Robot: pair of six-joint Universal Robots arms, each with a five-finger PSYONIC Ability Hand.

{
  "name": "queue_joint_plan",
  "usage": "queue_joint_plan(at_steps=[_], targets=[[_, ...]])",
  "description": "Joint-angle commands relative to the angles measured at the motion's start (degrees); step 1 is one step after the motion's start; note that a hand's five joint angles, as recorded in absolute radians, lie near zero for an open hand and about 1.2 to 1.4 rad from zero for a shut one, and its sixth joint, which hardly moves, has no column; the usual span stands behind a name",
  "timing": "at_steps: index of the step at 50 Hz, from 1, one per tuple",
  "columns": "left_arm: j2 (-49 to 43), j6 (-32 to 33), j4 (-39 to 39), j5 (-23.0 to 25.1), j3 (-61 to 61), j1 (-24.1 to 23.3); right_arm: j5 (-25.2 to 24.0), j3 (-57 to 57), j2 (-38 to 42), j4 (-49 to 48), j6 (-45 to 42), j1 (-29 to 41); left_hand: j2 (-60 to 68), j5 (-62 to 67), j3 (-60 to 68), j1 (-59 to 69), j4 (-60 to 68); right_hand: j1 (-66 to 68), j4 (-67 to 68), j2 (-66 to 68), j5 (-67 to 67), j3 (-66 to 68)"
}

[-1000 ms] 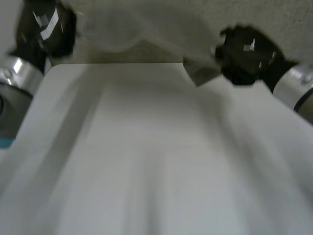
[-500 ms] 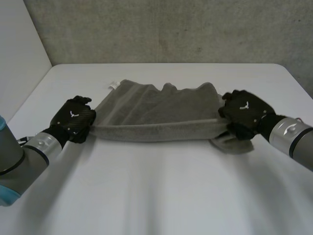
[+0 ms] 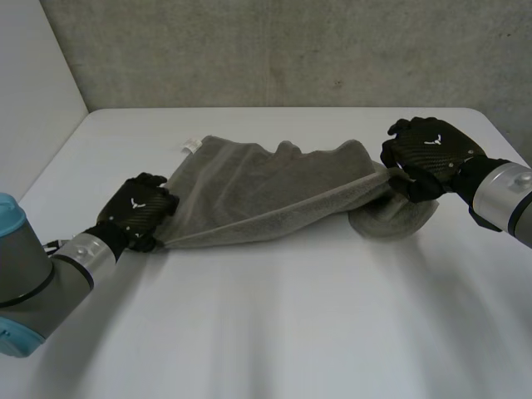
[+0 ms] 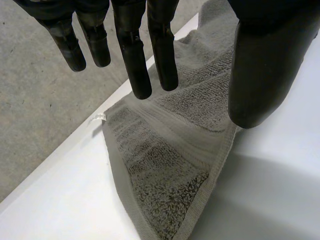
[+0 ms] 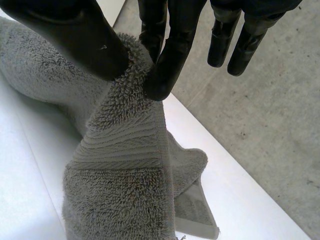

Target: Fold the towel.

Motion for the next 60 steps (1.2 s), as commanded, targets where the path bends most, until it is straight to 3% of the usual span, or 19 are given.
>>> queue_joint_plan(at_steps=[1,10,20,25,27,32,37,44,46,53,54,55,56,57,60], targets=[[-0.2,0.0,-0.2,0.0,-0.2,-0.1,0.3,-1.1,1.1,1.5,0.8,-0.7,-2.2,-0.7,-2.8,-2.2,-3.2,5.5,-3.8,3.1,2.8,-2.3],[-0.2,-0.1,-0.4,0.0,-2.0,-0.8,4.2,-4.7,3.7,3.2,4.8,-0.9,-2.2,-0.7,-2.8,-2.2,-3.2,5.5,-3.8,3.1,2.8,-2.3],[-0.4,0.0,0.1,0.0,-1.7,-1.2,5.3,-6.7,4.7,3.3,6.5,-1.6,-0.5,1.0,-2.8,-0.6,-3.2,5.5,-3.8,3.1,2.8,-2.3],[-3.4,0.7,0.9,-0.2,0.1,-1.2,4.9,-6.7,4.4,4.0,6.4,-4.1,17.6,19.2,-2.8,17.6,-3.2,5.5,-3.8,3.1,2.8,-2.3],[-5.5,0.5,0.6,-2.9,3.1,-1.2,4.6,-6.7,4.4,4.4,6.4,-4.9,39.5,41.0,-2.8,39.5,-3.2,5.5,-3.8,3.1,2.8,-2.3],[-5.1,-0.1,0.3,-9.7,5.5,-0.9,4.1,-6.0,4.4,7.2,5.4,-6.4,39.7,41.2,-2.8,39.6,-3.2,5.5,-3.8,3.1,2.8,-2.3],[1.2,-0.9,0.2,-11.8,4.9,-0.5,2.5,-2.5,5.6,13.2,-1.8,-6.4,39.7,41.2,-2.8,39.6,-3.2,5.5,-3.8,3.1,2.8,-2.3],[9.4,-4.1,-3.9,-11.1,3.1,-1.2,1.9,1.9,6.2,17.7,-10.2,-5.8,39.7,41.2,-2.8,39.6,-3.2,5.5,-3.8,3.1,2.8,-2.3],[13.2,-4.7,-8.4,-7.9,2.6,-0.5,1.2,2.6,6.2,19.1,-11.6,-5.9,39.7,41.2,-2.8,39.6,-3.2,5.5,-3.8,3.1,2.8,-2.3],[13.9,-4.8,-15.8,0.6,2.1,1.0,0.3,2.0,3.9,18.7,-9.9,-6.1,39.7,41.2,-2.8,39.6,-3.2,5.5,-3.8,3.1,2.8,-2.3],[13.7,-5.0,-16.5,1.8,1.9,1.0,0.3,2.0,3.9,18.7,-9.9,-6.1,26.7,28.2,-2.8,26.6,-3.2,5.5,-3.8,3.1,2.8,-2.3],[13.7,-5.0,-16.5,1.8,1.9,1.0,0.3,0.7,3.9,18.3,-8.3,-5.9,26.6,28.1,-2.8,26.5,-3.2,5.5,-3.8,3.1,2.8,-2.3],[13.4,-5.0,-16.8,2.3,1.7,0.3,0.3,-1.1,4.0,17.5,-5.6,-5.8,-1.3,0.3,-2.8,-1.3,-3.2,5.5,-3.8,3.1,2.8,-2.3],[12.7,-4.8,-16.7,2.3,1.5,-0.1,0.3,-1.1,4.0,17.5,-5.6,-5.8,-13.2,-11.7,-2.8,-13.2,-3.2,5.5,-3.8,3.1,2.8,-2.3],[9.6,-5.0,-16.2,2.3,1.7,-1.3,0.4,-4.4,4.0,14.7,1.4,-5.8,-14.3,-12.8,-2.8,-14.4,-3.2,5.5,-3.8,3.1,2.8,-2.3]])
